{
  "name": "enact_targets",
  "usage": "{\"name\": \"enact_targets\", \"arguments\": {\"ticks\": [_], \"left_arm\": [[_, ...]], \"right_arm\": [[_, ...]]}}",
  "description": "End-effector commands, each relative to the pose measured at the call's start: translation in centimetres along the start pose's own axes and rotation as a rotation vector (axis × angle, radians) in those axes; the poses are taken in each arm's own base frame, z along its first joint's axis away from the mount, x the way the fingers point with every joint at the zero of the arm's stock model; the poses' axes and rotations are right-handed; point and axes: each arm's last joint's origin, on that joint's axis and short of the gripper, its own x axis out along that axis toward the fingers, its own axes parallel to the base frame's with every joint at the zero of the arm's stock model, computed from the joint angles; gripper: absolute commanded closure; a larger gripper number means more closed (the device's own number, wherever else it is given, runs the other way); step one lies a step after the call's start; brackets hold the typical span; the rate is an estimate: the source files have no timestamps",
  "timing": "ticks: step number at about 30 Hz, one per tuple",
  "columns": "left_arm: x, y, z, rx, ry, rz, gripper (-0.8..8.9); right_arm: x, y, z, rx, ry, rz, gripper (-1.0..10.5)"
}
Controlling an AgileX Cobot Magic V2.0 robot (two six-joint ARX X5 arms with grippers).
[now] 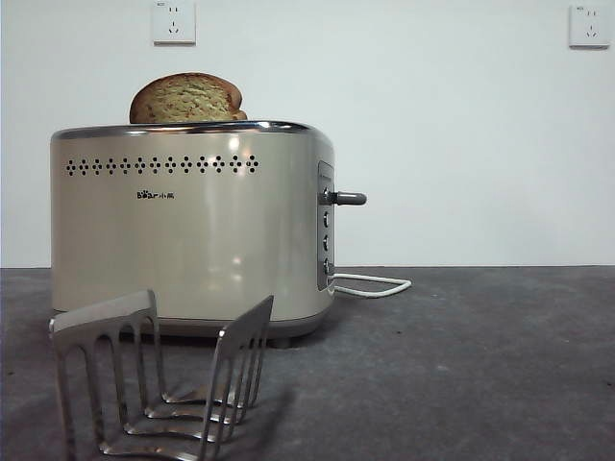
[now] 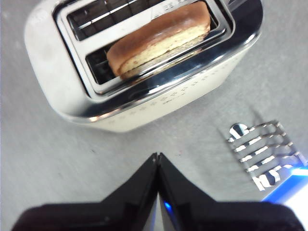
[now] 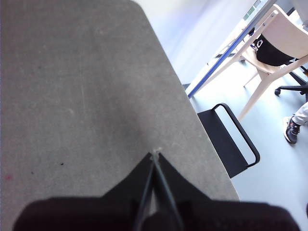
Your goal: Pick up a slice of bread from the rack,put the bread on the toaster,press the button
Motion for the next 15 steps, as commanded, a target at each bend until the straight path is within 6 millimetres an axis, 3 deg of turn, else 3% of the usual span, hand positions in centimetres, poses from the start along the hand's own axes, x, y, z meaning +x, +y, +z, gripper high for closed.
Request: {"name": "enact_targets", "arguments": {"ticks": [1, 4, 8, 11, 15], "left_arm": [[-0.1, 0.3, 0.6, 0.214, -0.087, 0.038, 8.16], [-0.4, 1.0, 1.5, 0.306, -0.266, 0.111, 8.16], [0.6, 2.1, 1.6, 0.228, -0.594, 0.131, 8.16], [2.6, 2.7, -0.2, 0.118, -0.762, 0.132, 8.16], [6.0, 3.1, -4.8, -0.003, -0.803, 0.166, 8.17]], "right_arm": [[0.8, 0.8, 0.2, -0.038, 0.038, -0.012, 9.5], [1.8, 1.9, 0.7, -0.069, 0.069, -0.019, 9.5], [3.1, 3.3, 1.1, -0.105, 0.106, -0.028, 9.5], [3.9, 4.2, 1.4, -0.13, 0.131, -0.034, 9.5], [4.9, 5.2, 1.6, -0.157, 0.159, -0.04, 9.5]]}}
